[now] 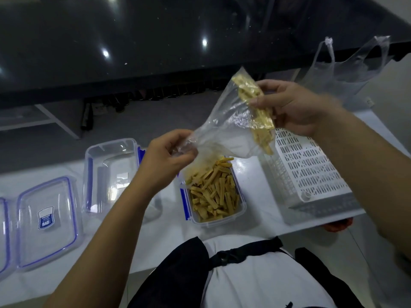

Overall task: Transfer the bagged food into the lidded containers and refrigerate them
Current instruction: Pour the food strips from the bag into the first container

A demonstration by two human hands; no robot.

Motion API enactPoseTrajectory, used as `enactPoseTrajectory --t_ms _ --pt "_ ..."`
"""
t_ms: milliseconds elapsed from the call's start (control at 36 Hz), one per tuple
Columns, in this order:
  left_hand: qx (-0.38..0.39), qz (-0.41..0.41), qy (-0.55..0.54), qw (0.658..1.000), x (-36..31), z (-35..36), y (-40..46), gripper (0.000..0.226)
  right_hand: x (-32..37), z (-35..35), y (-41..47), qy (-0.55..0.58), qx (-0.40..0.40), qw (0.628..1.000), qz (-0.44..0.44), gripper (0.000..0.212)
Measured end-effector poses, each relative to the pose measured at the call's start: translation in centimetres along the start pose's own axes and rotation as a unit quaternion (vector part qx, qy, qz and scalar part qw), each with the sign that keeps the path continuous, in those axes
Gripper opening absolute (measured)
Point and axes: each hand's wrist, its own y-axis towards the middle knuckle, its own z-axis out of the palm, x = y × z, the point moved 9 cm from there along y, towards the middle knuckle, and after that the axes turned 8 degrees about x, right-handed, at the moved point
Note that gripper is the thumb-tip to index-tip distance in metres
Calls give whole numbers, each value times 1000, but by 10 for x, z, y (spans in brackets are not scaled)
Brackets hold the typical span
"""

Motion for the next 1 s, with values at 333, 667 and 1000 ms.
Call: enactPoseTrajectory --t_ms 333,667,1000 --pt "20 -40 -90 995 -3 -4 14 33 1 5 3 -107 54 992 26 44" --pt "130 -175 -142 965 14 8 86 35 -23 29 25 -178 115 976 54 39" --pt "71 -137 -208 966 24 4 99 5 -26 24 32 -270 79 959 36 38"
